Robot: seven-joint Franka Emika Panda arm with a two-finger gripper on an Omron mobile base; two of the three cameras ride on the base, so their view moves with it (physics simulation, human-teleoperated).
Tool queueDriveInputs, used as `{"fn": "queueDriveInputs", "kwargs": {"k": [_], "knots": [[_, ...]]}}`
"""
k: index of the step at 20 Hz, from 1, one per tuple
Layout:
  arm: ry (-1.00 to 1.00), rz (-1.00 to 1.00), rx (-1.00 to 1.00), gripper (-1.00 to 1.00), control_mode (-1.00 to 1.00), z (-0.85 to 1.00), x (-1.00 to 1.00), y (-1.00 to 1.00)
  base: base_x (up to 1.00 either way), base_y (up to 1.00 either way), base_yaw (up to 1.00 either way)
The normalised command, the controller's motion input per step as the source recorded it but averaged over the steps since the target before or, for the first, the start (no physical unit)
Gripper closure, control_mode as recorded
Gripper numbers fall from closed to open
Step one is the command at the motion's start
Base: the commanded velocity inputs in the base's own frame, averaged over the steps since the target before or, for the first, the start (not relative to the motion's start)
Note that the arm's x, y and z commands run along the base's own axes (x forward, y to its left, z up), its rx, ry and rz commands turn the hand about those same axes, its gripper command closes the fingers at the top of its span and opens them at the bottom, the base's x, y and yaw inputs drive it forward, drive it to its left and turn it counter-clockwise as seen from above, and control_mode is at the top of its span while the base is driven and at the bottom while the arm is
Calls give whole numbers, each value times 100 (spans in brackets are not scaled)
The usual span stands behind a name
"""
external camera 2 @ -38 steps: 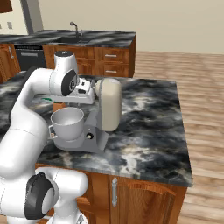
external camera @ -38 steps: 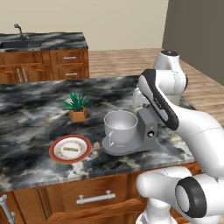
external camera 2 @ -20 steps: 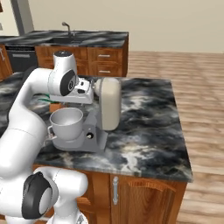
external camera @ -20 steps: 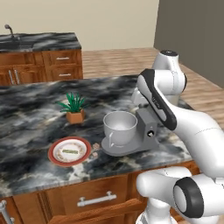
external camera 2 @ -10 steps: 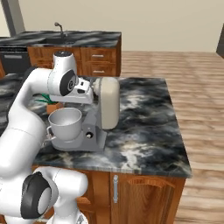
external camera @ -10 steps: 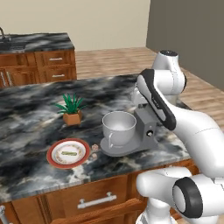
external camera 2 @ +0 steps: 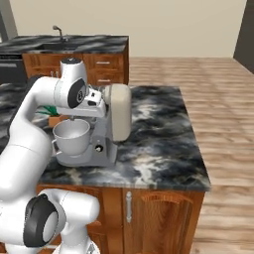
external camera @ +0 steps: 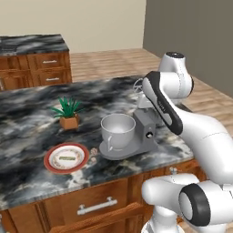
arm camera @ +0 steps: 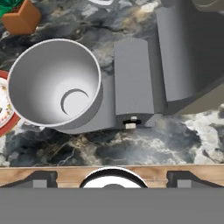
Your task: Add butter and sugar cubes to the stand mixer bowl and then turn on the stand mixer to begin making frosting.
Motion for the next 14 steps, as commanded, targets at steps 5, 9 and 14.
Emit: {"fn": "queueDriveInputs", "kwargs": {"k": [5, 9, 14], "knots": [[0, 0, 0, -100, 100, 0, 0, 0, -37, 24, -18], [0, 0, 0, -100, 100, 0, 0, 0, -11, 37, -20], [0, 0, 0, -100, 100, 0, 0, 0, -10, 40, -23]]}}
